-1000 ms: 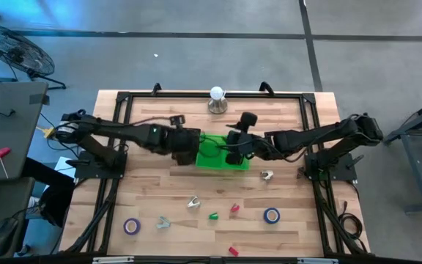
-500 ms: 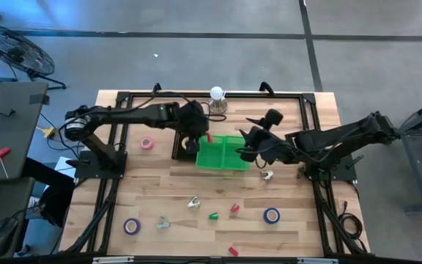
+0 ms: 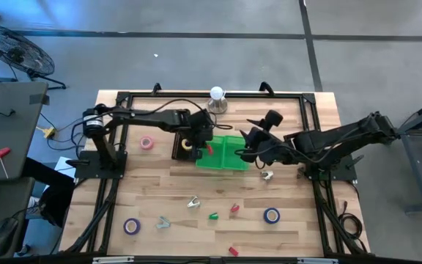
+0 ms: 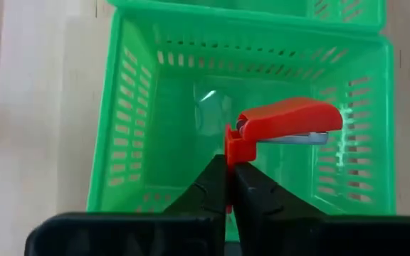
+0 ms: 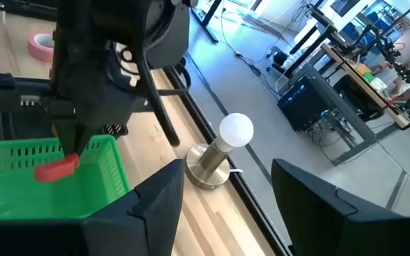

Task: Pick and place Stapler, Stapler remover, tape
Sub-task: Put the top red stapler into the left green bin, then put the yellow stapler into the left green bin

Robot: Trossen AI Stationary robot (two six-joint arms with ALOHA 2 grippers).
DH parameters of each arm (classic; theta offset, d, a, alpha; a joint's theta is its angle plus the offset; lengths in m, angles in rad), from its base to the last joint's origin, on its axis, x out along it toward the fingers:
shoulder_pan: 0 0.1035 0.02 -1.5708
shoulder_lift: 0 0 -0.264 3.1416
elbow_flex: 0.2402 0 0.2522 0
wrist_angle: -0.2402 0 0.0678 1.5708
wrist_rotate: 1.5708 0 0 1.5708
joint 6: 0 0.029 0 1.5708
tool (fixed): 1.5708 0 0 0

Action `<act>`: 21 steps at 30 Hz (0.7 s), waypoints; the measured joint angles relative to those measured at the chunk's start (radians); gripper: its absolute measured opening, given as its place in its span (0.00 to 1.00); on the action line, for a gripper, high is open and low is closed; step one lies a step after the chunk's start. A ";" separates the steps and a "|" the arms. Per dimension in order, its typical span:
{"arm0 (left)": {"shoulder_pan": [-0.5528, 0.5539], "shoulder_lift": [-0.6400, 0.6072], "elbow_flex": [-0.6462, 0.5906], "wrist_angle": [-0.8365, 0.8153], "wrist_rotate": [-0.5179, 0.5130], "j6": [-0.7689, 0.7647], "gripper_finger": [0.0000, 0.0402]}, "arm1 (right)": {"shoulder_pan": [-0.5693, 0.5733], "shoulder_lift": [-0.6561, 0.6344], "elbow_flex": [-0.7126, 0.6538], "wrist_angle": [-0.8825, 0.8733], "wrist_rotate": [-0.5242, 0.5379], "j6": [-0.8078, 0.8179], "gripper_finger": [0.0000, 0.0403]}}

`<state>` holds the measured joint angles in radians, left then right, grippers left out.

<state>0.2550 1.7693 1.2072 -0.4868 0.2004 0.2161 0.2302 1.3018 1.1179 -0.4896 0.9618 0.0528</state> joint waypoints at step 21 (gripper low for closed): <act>-0.024 -0.096 0.053 -0.077 0.095 -0.077 0.33 | 0.000 -0.021 -0.003 -0.149 0.064 -0.030 0.51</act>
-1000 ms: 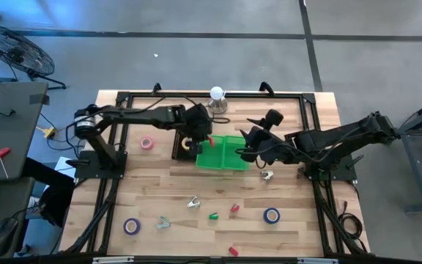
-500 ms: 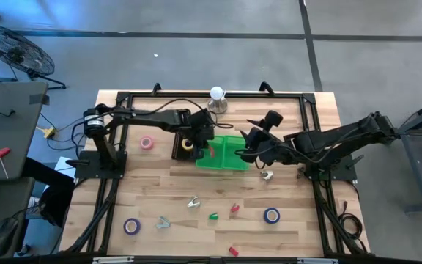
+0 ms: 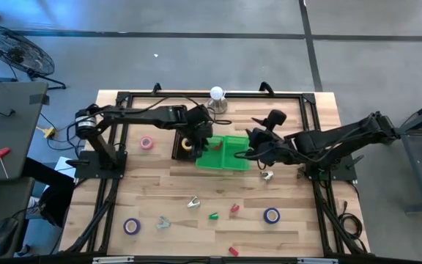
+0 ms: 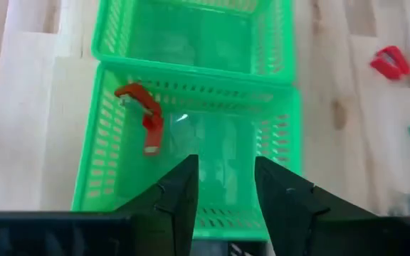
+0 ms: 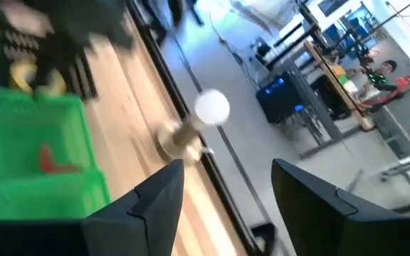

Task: Pick and place Stapler, Stapler remover, tape
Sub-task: Put the yellow stapler into the left green bin

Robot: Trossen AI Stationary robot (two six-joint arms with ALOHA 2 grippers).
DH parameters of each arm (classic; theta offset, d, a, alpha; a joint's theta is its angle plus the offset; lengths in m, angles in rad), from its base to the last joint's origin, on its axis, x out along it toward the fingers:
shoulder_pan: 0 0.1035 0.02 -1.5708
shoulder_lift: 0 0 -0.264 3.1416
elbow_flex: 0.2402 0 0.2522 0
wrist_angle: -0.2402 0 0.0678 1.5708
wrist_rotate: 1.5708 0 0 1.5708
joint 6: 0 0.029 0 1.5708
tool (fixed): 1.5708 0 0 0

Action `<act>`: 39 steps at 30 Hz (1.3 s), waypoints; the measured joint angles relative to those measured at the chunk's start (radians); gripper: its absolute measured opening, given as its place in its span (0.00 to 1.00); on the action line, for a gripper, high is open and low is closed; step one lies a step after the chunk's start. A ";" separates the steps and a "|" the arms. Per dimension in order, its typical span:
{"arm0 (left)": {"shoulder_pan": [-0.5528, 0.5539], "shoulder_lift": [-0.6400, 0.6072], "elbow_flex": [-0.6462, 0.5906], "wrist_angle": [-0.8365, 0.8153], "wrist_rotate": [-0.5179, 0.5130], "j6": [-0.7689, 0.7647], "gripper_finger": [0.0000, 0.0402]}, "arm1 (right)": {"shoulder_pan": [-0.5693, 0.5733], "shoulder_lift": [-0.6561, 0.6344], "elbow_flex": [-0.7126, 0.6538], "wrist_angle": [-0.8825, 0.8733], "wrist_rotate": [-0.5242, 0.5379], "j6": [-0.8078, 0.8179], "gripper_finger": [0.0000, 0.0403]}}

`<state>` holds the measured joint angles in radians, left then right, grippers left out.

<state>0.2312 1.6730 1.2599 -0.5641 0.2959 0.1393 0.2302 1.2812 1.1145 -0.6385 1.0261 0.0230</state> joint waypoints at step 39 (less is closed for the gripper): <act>-0.700 -0.442 0.021 -0.585 -0.930 -0.619 0.32 | -0.678 -0.100 -0.365 -0.426 -1.020 0.264 0.51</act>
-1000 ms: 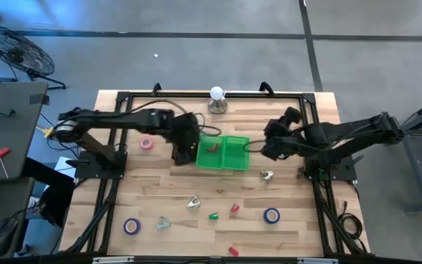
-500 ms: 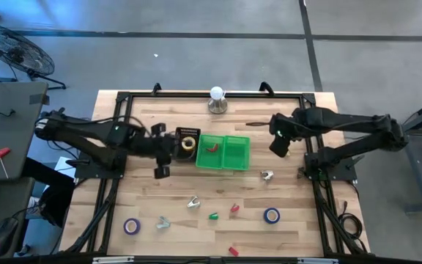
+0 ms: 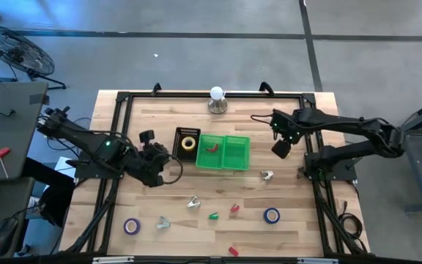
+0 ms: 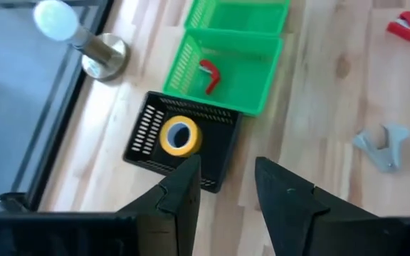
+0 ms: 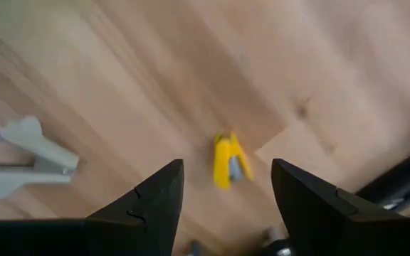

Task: Pick and place Stapler, Stapler remover, tape
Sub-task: Put the yellow stapler into the left green bin

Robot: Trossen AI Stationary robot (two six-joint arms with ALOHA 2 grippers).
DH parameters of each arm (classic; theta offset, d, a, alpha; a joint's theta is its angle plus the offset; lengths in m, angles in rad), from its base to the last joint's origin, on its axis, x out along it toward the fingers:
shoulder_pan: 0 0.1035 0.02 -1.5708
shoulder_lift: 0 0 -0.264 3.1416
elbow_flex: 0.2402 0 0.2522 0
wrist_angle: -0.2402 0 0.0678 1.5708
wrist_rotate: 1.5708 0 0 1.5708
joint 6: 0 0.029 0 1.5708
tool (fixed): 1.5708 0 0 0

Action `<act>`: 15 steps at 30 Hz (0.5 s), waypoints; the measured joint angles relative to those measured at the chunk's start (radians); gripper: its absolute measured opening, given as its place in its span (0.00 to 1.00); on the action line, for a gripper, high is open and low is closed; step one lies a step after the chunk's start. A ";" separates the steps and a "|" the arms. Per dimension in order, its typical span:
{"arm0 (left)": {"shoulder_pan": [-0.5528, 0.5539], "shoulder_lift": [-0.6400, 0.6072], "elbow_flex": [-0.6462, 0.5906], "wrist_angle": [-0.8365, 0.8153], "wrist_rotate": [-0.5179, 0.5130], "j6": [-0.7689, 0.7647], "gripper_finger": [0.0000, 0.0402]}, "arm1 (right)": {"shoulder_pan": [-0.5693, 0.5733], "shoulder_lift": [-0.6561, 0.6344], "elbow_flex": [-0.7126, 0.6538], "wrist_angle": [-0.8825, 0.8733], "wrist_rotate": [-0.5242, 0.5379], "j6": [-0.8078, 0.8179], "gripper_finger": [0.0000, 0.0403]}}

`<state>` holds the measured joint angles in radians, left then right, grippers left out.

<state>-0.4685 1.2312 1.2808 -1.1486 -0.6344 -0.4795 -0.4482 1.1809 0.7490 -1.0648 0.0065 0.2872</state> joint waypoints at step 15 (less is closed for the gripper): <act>-0.010 0.000 0.000 0.001 -0.098 -0.015 0.32 | -0.024 0.003 -0.131 0.083 -0.043 0.003 0.51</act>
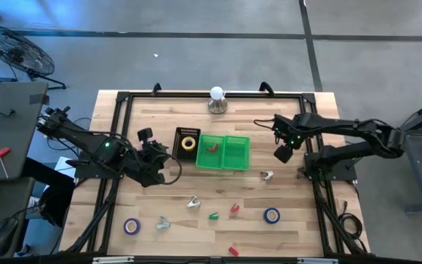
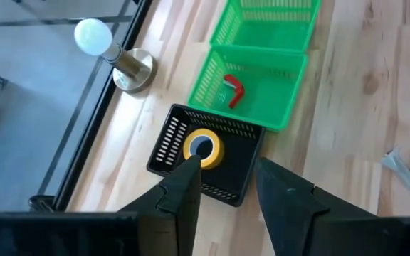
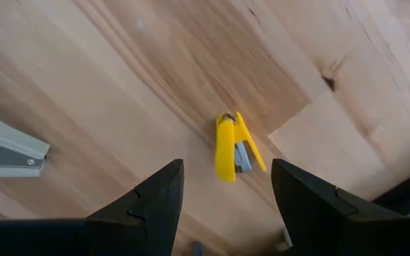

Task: Pick and place Stapler, Stapler remover, tape
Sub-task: Put the yellow stapler into the left green bin

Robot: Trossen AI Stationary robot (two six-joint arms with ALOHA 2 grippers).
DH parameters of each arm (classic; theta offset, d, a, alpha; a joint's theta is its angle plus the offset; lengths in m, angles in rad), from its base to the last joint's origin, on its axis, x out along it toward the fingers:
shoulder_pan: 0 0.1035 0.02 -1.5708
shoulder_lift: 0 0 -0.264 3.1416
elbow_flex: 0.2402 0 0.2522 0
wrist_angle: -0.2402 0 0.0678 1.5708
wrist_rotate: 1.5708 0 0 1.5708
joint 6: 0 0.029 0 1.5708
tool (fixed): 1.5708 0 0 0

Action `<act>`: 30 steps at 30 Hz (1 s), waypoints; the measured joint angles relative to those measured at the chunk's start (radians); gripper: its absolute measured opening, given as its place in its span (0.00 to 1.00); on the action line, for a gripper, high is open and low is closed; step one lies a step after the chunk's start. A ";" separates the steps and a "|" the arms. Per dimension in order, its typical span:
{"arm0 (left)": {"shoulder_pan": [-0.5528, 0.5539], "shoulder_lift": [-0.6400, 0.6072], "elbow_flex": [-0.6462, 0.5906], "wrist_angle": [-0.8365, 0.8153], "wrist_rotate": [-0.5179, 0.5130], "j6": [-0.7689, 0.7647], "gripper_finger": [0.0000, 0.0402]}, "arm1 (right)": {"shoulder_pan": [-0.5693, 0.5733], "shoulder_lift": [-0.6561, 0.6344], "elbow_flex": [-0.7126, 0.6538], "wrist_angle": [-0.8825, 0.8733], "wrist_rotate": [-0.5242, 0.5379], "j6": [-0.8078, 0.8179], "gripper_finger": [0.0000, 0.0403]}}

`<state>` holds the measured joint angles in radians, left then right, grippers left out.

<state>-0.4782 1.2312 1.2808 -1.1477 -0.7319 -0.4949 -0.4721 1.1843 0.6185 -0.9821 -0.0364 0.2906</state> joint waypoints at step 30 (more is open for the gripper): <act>0.000 0.001 0.000 0.001 0.023 -0.034 0.32 | 0.000 0.276 0.006 0.079 0.035 -0.011 0.49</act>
<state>-0.4782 1.2320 1.2808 -1.1469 -0.7084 -0.5288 -0.4717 1.4607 0.6247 -0.9031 -0.0016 0.2798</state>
